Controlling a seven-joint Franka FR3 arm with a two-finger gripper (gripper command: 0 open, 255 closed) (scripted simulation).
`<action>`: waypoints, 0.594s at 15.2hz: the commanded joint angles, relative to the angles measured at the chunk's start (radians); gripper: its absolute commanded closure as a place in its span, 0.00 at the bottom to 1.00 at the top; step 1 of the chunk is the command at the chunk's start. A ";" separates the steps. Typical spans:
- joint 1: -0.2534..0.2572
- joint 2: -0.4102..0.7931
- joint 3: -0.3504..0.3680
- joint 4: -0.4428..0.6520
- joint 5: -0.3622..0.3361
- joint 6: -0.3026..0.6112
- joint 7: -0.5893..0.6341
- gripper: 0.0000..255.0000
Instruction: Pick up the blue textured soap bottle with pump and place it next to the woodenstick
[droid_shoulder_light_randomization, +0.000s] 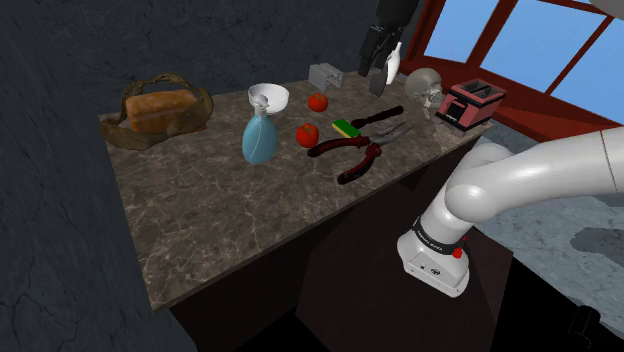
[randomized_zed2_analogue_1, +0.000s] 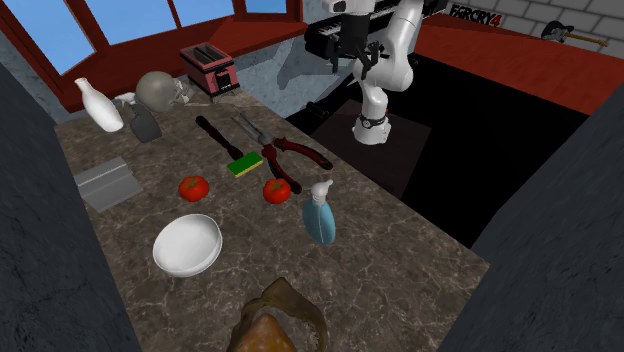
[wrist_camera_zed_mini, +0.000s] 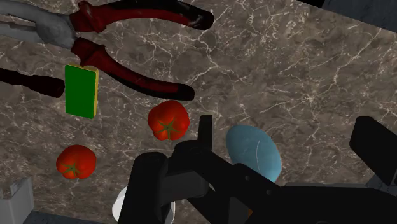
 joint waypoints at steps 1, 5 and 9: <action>0.000 0.000 0.000 0.000 0.000 0.000 0.000 0.00; 0.010 0.092 0.025 -0.024 0.002 0.144 0.004 0.00; 0.018 0.200 0.050 -0.024 -0.001 0.281 0.010 0.00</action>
